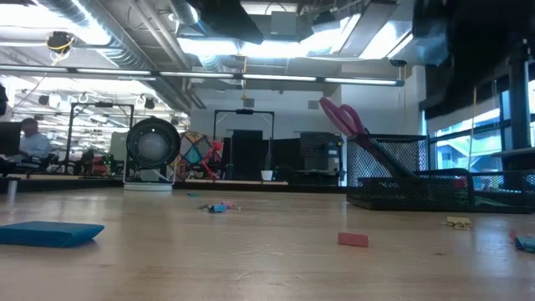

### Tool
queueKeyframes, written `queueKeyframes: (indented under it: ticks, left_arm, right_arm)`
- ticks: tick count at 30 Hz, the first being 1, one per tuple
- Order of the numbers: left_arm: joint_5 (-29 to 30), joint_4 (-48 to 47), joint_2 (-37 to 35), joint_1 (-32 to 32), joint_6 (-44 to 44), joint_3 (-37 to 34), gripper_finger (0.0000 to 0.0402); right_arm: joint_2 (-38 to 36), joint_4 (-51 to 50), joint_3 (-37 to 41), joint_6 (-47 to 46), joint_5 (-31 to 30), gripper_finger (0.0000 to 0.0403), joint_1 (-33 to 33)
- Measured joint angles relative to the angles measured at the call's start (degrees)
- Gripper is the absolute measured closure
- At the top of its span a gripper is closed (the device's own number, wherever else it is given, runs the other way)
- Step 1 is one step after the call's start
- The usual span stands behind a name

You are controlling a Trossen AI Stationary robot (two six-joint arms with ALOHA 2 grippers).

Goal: Pick and place office supplies into organizer
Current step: Put the blue eraser into the black desk organizer

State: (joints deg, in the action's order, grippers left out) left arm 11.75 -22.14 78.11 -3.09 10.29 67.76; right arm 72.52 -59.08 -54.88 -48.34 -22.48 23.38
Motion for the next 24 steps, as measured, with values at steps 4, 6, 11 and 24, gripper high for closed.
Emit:
queueKeyframes:
  ticks: [4,6,11,24]
  left_arm:
    - [-3.6,-3.7,0.0,0.2,0.0,0.0,0.0300]
    - [-6.1,-5.3,0.0,1.0,1.3,0.0,0.0300]
    - [-9.9,-6.5,0.0,5.2,2.9,0.0,0.0299]
    - [-9.8,-12.6,5.0,19.9,-9.6,0.0,0.0229]
  right_arm:
    - [-6.3,-0.3,-1.4,4.6,-0.3,0.0214,0.0]
    - [-10.0,-1.2,-1.2,6.2,-0.3,0.0214,-0.2]
    - [-19.0,-2.1,-0.2,7.1,-2.3,0.0214,-2.9]
    - [-24.0,6.6,2.0,15.9,-7.1,0.0214,-10.3]
